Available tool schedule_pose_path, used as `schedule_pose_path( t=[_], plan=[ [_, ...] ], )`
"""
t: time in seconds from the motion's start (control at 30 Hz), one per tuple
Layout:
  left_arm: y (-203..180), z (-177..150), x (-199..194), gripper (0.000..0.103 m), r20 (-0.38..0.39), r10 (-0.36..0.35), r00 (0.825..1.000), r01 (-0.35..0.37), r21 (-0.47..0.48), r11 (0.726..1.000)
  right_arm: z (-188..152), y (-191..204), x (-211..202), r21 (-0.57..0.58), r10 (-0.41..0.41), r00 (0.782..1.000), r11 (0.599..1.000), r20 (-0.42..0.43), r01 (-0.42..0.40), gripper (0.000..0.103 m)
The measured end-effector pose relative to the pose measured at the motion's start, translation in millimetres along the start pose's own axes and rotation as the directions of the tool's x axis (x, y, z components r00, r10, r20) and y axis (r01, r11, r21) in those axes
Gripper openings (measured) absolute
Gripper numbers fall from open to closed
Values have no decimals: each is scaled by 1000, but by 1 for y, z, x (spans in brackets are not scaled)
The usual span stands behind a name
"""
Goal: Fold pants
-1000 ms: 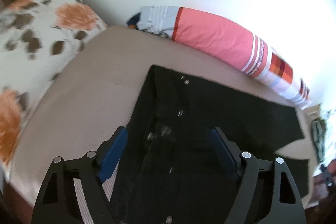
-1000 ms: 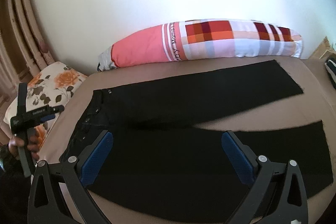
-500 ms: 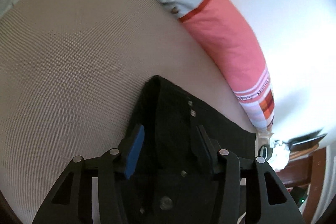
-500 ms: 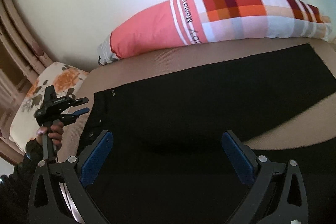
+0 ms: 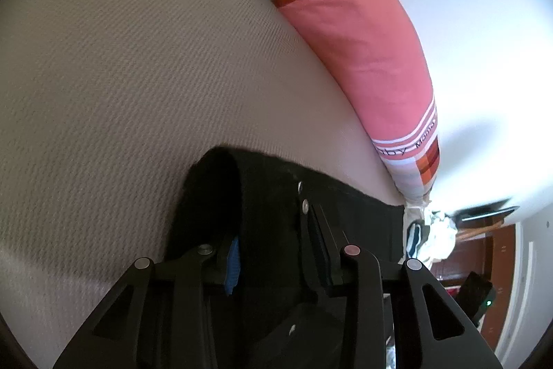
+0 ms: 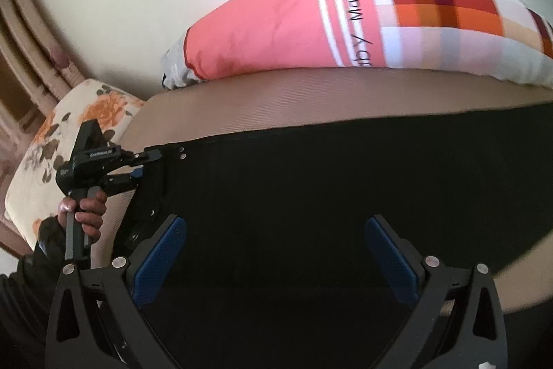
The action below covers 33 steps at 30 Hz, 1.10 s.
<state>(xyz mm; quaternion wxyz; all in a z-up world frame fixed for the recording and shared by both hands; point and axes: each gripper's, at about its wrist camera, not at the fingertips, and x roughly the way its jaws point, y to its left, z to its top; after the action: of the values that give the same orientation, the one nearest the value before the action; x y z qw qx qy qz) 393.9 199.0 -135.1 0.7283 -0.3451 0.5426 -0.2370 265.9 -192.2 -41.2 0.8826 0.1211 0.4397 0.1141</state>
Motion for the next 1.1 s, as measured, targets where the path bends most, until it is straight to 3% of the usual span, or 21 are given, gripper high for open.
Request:
schedule_pose_path(
  t=[0.23, 0.37, 0.43, 0.63, 0.73, 0.9, 1.1],
  plan=[
    [1, 7, 12, 34, 84, -75, 994, 81, -79, 994, 43, -11, 46, -146, 68, 994, 986, -89, -80, 103],
    [-20, -2, 5, 9, 124, -37, 992, 35, 20, 999, 70, -21, 69, -244, 73, 984, 964, -160, -111, 103],
    [-28, -7, -4, 9, 140, -59, 988, 52, 58, 997, 84, -27, 80, -292, 86, 974, 945, -210, -146, 103],
    [-68, -26, -44, 9, 174, -189, 966, 152, 205, 967, 114, -34, 111, -406, 143, 904, 858, -402, -316, 90],
    [-85, -39, -62, 9, 189, -211, 959, 152, 287, 946, 122, -34, 119, -451, 146, 869, 807, -473, -381, 88],
    [-103, -53, -77, 9, 216, -194, 957, 117, 323, 939, 126, -45, 126, -490, 127, 796, 728, -591, -480, 75],
    [-111, -58, -84, 9, 238, -124, 963, 43, 317, 947, 120, -75, 127, -535, 31, 770, 702, -637, -470, 46]
  ],
)
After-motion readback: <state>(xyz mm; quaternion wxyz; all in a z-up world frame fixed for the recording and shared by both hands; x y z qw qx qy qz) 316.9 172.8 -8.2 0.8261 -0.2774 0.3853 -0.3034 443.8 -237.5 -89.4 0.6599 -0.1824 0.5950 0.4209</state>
